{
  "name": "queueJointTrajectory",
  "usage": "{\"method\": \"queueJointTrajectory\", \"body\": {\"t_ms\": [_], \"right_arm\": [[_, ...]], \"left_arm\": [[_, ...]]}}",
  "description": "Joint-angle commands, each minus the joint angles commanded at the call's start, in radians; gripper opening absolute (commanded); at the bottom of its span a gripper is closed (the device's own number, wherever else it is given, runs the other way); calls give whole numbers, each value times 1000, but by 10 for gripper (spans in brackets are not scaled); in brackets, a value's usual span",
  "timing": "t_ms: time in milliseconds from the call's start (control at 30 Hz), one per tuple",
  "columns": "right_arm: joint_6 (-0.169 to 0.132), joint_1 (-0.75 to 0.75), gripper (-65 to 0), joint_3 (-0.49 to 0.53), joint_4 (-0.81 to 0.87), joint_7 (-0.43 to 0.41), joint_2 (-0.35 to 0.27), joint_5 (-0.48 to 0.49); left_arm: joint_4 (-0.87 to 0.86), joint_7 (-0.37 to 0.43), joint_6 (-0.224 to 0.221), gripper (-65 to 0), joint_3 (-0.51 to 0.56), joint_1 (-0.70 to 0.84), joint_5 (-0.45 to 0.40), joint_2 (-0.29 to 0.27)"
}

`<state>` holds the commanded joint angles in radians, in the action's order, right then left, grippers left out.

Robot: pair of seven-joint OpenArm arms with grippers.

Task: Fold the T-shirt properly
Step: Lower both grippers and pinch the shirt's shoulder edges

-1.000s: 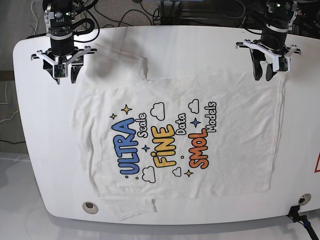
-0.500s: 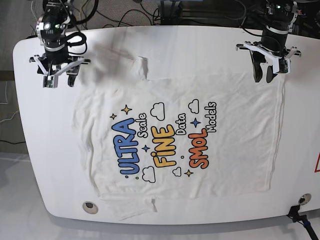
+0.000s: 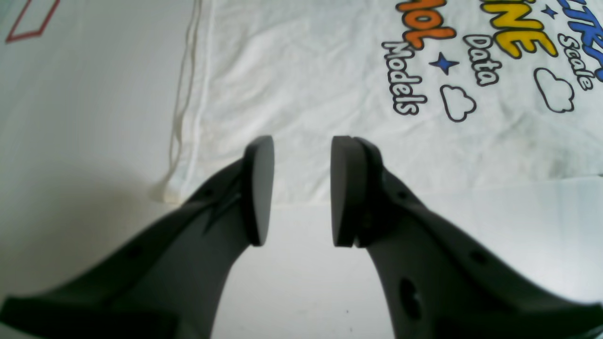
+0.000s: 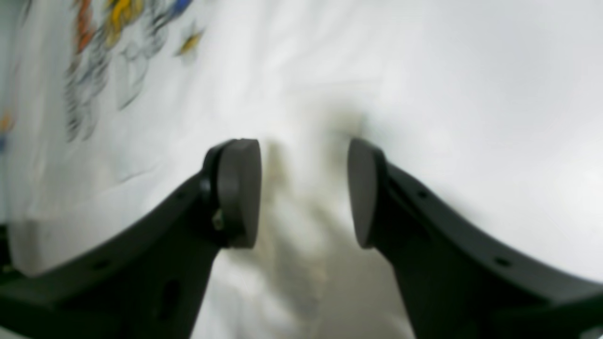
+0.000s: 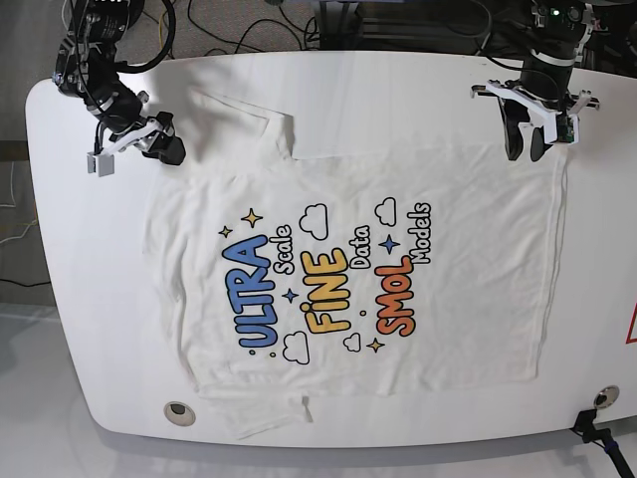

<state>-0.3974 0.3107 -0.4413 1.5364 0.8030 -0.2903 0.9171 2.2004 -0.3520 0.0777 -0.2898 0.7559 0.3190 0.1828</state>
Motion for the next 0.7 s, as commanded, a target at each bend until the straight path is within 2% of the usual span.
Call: {"method": "queueJointTrajectory", "body": {"t_ms": [167, 200, 233, 300, 333, 400, 500, 567, 600, 700], "right_arm": [[-22, -23, -372, 26, -60, -47, 8, -91], [9, -3, -382, 9, -28, 30, 5, -31], [10, -3, -431, 13, -28, 36, 7, -30], [9, -6, -579, 14, -33, 45, 9, -34], [8, -5, -631, 13, -33, 49, 7, -40], [8, -4, -650, 13, -34, 44, 9, -50], [7, -8, -650, 7, -29, 41, 15, -55], [7, -7, -650, 2, -23, 44, 19, -59], [5, -5, -650, 4, -25, 46, 20, -63], [6, -9, -650, 0, -23, 50, 25, -71]], "left_arm": [[-2, -6, 3, -461, -3, 3, 10, -2], [-3, 0, -6, -468, -10, -7, -5, -4], [1, 2, -6, -468, -9, -8, -3, -5], [-5, 0, -7, -457, -10, -15, -2, -2], [-8, 3, -10, -449, -9, -16, -3, 0], [-5, 12, -17, -427, -9, -23, -3, 5], [-27, 6, -18, -353, -23, -50, 27, 25], [-60, -28, -10, -334, -43, -83, 114, 51], [-90, -51, 0, -323, -59, -109, 187, 68], [-227, -139, 60, -291, -96, -184, 399, 127]]}}
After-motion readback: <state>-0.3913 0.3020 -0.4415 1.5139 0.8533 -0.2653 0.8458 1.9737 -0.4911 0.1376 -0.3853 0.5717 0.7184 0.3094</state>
